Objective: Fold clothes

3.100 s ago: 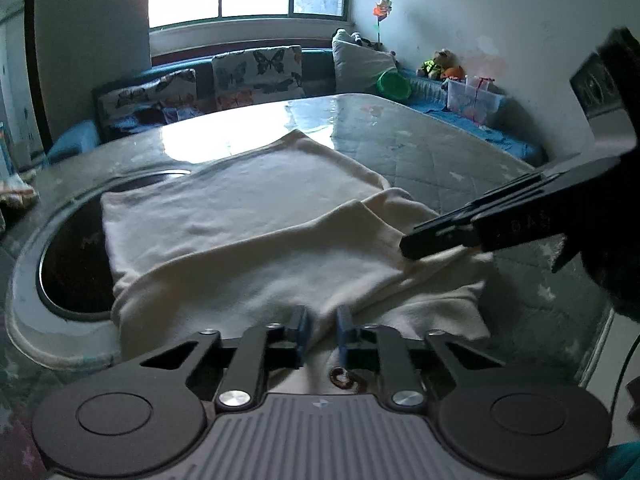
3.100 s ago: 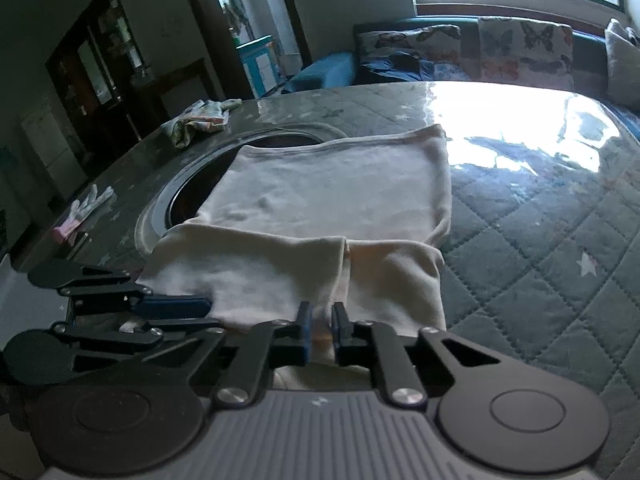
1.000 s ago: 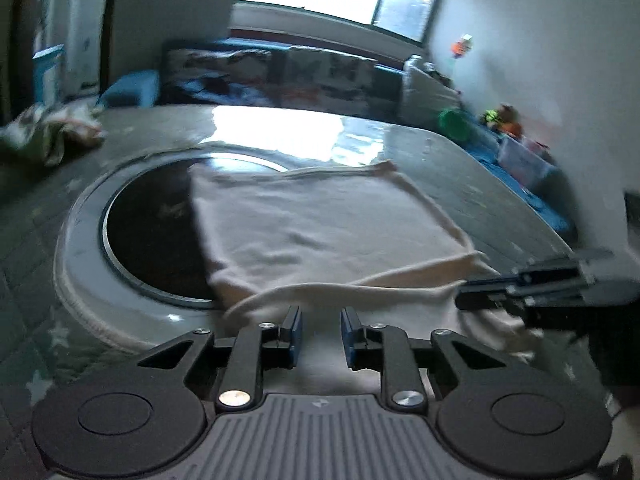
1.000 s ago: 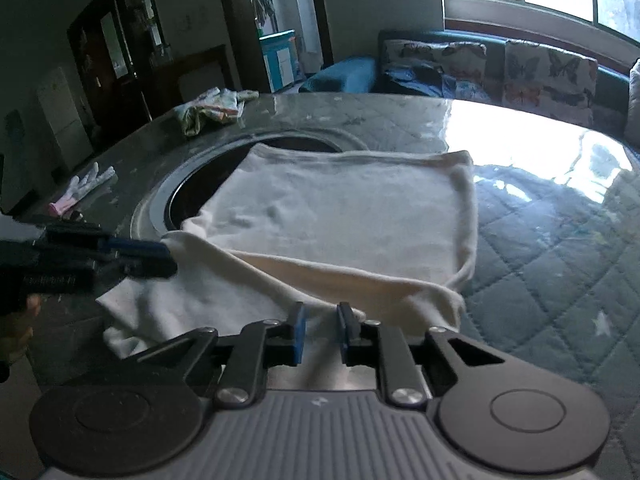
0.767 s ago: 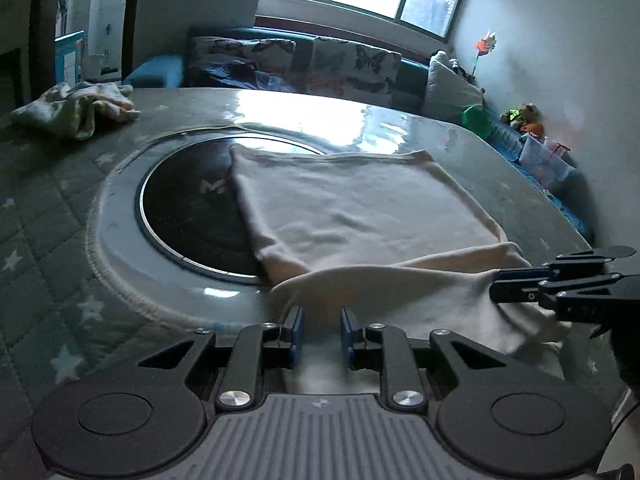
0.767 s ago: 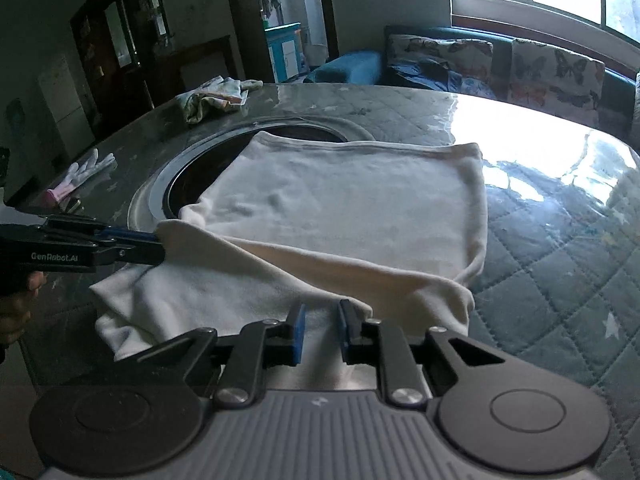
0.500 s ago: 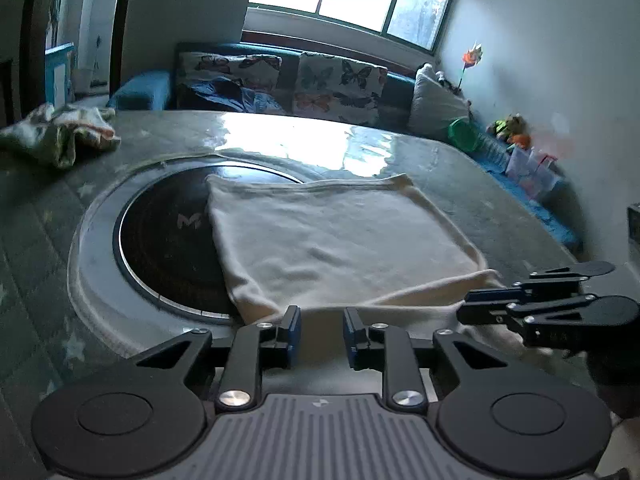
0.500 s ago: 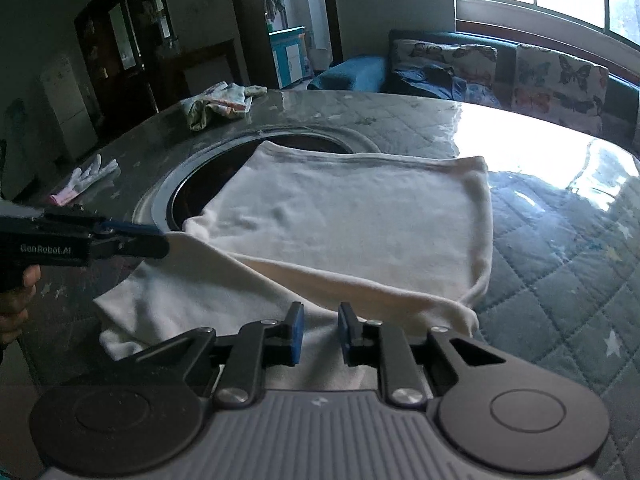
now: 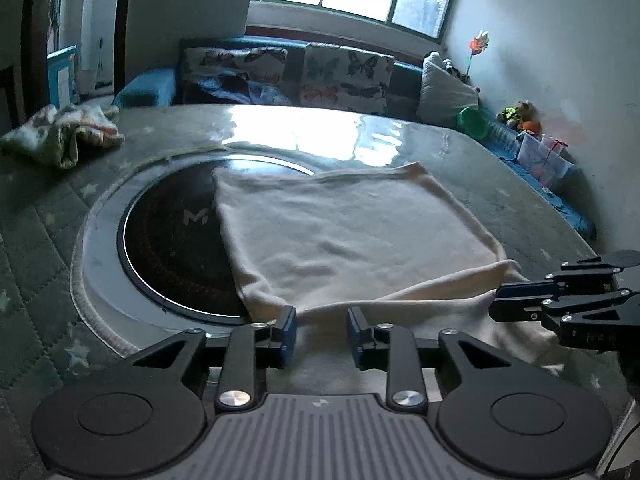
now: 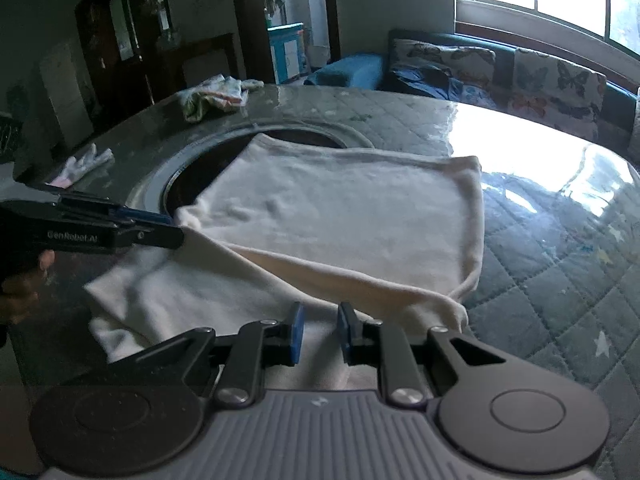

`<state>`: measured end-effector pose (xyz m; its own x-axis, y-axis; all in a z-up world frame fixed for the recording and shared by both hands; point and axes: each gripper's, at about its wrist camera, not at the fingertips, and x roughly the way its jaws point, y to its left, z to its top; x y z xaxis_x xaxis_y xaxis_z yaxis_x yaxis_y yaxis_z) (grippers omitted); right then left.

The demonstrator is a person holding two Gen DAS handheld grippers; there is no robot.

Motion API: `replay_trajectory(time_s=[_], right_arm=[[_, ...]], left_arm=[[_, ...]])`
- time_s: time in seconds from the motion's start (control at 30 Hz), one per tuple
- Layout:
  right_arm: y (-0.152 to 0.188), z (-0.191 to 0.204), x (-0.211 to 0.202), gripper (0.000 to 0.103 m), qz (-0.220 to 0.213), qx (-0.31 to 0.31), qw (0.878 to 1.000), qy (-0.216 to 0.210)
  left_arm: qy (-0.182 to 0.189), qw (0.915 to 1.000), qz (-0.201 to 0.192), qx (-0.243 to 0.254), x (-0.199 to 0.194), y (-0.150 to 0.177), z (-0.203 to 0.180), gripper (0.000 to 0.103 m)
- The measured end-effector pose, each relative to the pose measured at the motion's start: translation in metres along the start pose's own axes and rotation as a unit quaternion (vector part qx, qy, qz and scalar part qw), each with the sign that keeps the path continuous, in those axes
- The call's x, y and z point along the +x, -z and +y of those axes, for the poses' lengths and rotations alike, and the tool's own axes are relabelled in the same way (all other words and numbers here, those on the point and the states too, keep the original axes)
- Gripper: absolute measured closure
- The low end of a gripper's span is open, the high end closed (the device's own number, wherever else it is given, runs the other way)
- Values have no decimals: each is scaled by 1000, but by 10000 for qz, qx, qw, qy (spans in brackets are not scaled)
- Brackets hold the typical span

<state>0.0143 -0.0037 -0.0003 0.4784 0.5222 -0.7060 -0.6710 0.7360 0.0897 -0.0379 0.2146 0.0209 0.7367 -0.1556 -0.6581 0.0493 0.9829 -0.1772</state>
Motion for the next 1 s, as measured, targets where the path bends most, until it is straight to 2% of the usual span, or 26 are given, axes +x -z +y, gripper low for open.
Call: replay_trajectory(time_s=[0.1,0.2,0.3,0.6,0.73,0.83,0.93,1.0], right_arm=[[0,7,-11,80,-34,-174,9998,-110],[5,16,-13,79,62,-401,9989,-229],[15,19,-9,79,183,-484,9985,-201],[23,15,-23,79,225,-596,9979,-131],[29,13,-26,77,253,-590,9979,-120],[28,12,-33,73,229,-632,9977,-83],[30,11,-38,72,233,-691,9973,-27],[31,10,-41,68,240,-731,9970,12]], left_arm=[[161,9995,-20,254,-9,6,-18,68],[350,9982,84,484,-9,17,-40,68],[353,9964,169,755,-4,27,-57,67],[550,9927,143,1065,-25,37,-64,55],[685,9883,229,1343,-41,52,-76,54],[641,9886,337,1320,-45,60,-83,54],[475,9922,435,1068,-43,62,-85,54],[424,9938,506,890,-41,61,-84,54]])
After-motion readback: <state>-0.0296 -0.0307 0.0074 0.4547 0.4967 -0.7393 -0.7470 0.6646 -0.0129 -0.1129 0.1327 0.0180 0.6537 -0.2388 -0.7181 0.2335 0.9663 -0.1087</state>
